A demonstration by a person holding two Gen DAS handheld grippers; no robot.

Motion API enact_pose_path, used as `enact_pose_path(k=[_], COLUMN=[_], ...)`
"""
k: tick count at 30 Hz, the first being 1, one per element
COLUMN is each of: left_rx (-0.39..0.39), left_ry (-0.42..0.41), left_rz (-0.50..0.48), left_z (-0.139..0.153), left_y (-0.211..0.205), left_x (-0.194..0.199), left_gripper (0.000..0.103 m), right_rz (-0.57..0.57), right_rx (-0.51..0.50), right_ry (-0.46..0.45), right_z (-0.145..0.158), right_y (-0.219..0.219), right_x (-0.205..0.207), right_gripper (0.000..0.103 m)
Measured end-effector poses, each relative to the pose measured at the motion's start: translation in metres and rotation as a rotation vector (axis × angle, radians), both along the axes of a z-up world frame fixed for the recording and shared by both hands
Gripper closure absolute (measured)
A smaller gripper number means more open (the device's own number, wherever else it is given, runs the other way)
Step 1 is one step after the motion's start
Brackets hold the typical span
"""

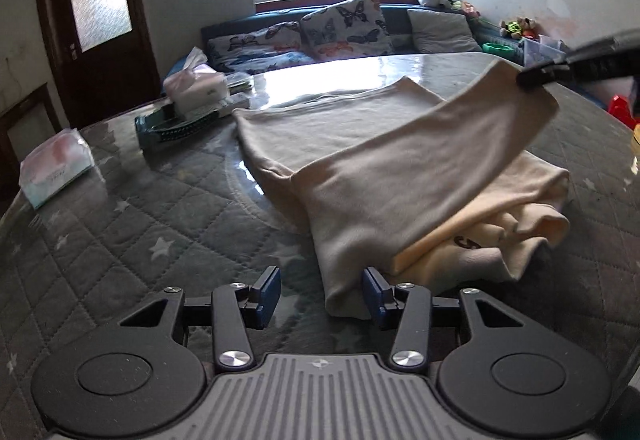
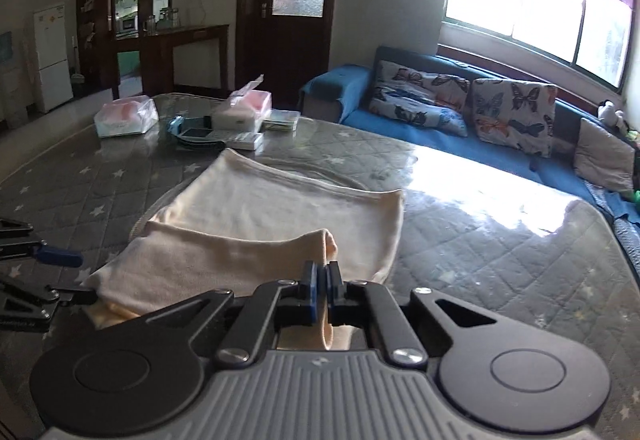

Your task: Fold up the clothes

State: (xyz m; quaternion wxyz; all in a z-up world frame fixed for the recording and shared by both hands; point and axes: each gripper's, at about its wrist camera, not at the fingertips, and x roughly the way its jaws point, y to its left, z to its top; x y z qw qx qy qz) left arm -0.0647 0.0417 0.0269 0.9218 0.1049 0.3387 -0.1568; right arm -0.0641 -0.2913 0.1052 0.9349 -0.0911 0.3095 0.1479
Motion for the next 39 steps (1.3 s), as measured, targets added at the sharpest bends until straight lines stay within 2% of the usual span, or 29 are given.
enact_pose_path(k=[3, 8, 14, 18, 24, 29, 34, 39], left_rx=[0.009, 0.017, 0.001, -0.052, -0.069, -0.066, -0.069, -0.057], left_ry=[0.008, 0.003, -0.061, -0.068, -0.014, 0.033, 0.015, 0.008], left_rz=[-0.009, -0.024, -0.041, -0.052, -0.048, -0.024, -0.036, -0.033], left_z=[-0.002, 0.009, 0.038, 0.044, 0.02, -0.002, -0.001, -0.001], left_y=[0.004, 0.012, 0.018, 0.001, -0.028, -0.034, -0.022, -0.017], left_x=[-0.001, 0.0, 0.008, 0.028, 0.065, 0.085, 0.077, 0.072], left_gripper=[0.056, 0.056, 0.056, 0.058, 0.072, 0.072, 0.07, 0.07], right_rz=[-0.026, -0.043, -0.032, -0.008, 0.026, 0.026, 0.062, 0.05], right_rx=[-0.013, -0.022, -0.01, 0.005, 0.016, 0.022, 0.005, 0.015], right_ry=[0.038, 0.175, 0.104, 0.084, 0.128, 0.15, 0.138, 0.175], right_z=[-0.013, -0.057, -0.036, -0.033, -0.056, -0.064, -0.052, -0.063], right_y=[-0.004, -0.009, -0.014, -0.008, 0.007, 0.003, 0.001, -0.003], right_x=[0.006, 0.018, 0.018, 0.029, 0.045, 0.046, 0.03, 0.024], right_gripper=[0.099, 0.095, 0.094, 0.094, 0.094, 0.094, 0.093, 0.093])
